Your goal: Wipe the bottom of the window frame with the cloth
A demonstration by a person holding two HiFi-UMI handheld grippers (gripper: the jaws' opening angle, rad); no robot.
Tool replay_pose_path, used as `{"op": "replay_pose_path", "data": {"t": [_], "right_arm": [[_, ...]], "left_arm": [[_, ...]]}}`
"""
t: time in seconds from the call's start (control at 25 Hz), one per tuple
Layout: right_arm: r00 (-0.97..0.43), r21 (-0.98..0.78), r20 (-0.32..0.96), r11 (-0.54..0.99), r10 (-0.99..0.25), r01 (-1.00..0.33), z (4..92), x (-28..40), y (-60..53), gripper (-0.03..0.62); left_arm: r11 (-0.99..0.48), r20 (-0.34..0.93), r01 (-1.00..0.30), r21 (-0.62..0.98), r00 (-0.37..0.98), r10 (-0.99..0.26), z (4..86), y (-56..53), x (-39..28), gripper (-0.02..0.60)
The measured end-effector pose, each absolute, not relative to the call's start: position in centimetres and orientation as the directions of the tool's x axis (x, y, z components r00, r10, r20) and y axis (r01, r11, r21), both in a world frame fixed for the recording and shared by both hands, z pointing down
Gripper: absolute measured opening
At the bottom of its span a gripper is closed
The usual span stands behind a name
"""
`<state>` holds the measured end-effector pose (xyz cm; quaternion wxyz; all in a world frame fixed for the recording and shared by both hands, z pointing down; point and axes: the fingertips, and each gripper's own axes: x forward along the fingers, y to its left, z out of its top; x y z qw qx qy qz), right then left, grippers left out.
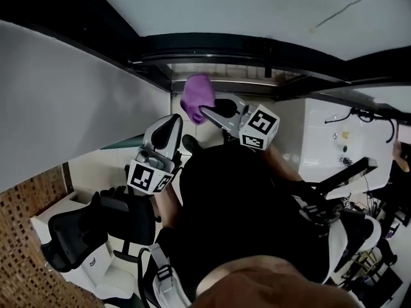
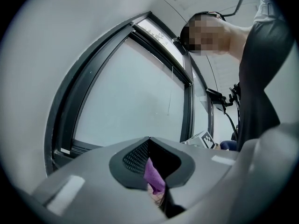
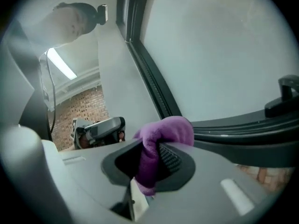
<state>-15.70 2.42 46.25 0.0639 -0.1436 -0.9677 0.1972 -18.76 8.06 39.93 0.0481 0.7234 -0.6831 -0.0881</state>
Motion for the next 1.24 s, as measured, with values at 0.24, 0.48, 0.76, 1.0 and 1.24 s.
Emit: {"op": "replay_pose_path", "data": {"t": [0.24, 0.48, 0.76, 1.0, 1.24], "right_arm": [[-0.942, -0.36, 0.046, 0.885, 0.332, 0.294, 45.0, -16.0, 3.9, 0.064], [-0.939, -0.334, 0.033, 0.889, 0.342, 0.312, 44.4, -15.3, 4.3, 0.063], [-0.944, -0.311, 0.005, 0.898, 0.329, 0.311, 43.7, -13.4, 3.8, 0.063], [-0.944, -0.313, -0.009, 0.896, 0.33, 0.316, 43.5, -12.6, 3.1, 0.063], [-0.941, -0.307, -0.031, 0.893, 0.337, 0.329, 43.1, -11.5, 2.2, 0.063]], "left_arm": [[-0.035, -0.059, -0.981, 0.19, 0.024, -0.998, 39.9, 9.0, -19.6, -0.009], [-0.051, -0.056, -0.981, 0.188, 0.041, -0.998, 39.9, 8.3, -19.5, -0.009], [-0.087, -0.06, -0.977, 0.193, 0.077, -0.995, 39.7, 6.9, -17.9, -0.009], [-0.106, -0.044, -0.975, 0.193, 0.099, -0.994, 39.6, 5.6, -16.7, -0.008], [-0.108, -0.038, -0.976, 0.187, 0.103, -0.994, 39.6, 4.5, -15.6, -0.009]]}}
